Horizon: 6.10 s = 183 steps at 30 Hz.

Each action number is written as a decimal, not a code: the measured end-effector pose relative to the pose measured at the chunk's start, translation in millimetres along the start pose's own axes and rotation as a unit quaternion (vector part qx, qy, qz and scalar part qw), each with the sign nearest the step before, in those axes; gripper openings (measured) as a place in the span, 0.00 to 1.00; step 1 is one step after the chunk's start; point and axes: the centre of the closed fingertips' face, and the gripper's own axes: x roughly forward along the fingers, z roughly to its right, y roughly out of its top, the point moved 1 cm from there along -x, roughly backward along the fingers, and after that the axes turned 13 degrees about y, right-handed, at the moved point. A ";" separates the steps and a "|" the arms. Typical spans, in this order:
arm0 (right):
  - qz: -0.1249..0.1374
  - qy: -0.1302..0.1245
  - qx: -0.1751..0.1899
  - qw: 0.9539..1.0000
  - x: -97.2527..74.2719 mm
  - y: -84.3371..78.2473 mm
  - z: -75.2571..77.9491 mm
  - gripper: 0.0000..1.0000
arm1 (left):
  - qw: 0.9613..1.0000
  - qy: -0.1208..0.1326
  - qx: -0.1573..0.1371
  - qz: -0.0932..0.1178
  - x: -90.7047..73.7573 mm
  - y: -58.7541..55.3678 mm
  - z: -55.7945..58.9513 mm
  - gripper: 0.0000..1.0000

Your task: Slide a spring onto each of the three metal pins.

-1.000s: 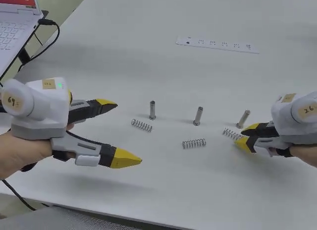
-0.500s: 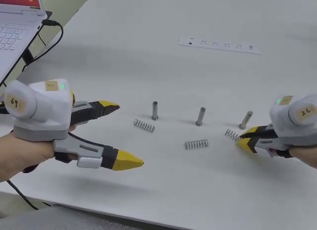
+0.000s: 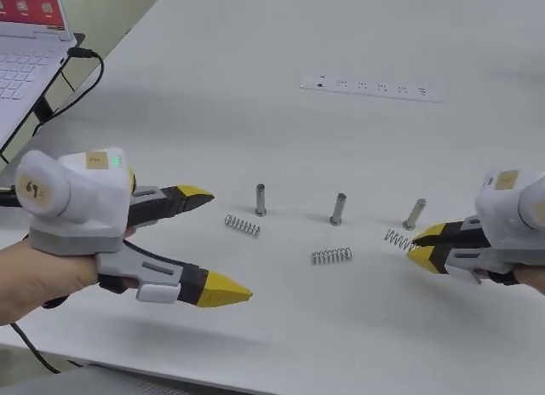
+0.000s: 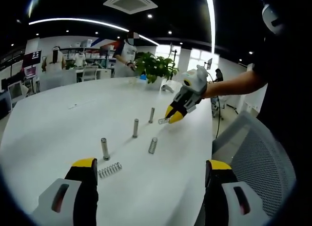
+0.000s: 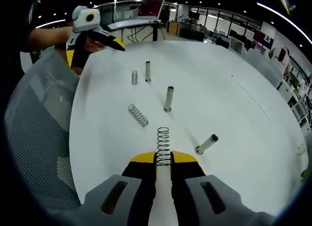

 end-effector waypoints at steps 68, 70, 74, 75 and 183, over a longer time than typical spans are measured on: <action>0.010 0.104 -0.151 0.983 10.0 57.4 -78.3 0.08 | 0.992 -0.120 0.037 0.023 74.7 27.4 82.1 0.06; 0.011 0.104 -0.151 0.983 8.9 57.7 -77.6 0.08 | 0.992 -0.119 0.038 0.024 74.7 27.3 81.3 0.05; 0.014 0.104 -0.151 0.983 7.9 58.5 -77.3 0.08 | 0.992 -0.118 0.036 0.028 74.5 28.4 81.0 0.05; 0.014 0.104 -0.151 0.983 7.9 58.6 -77.0 0.08 | 0.992 -0.117 0.036 0.029 74.5 28.8 80.9 0.05; 0.166 0.130 -0.122 0.970 -4.3 101.4 -99.4 0.09 | 0.985 -0.160 0.064 0.010 75.7 19.9 100.0 0.02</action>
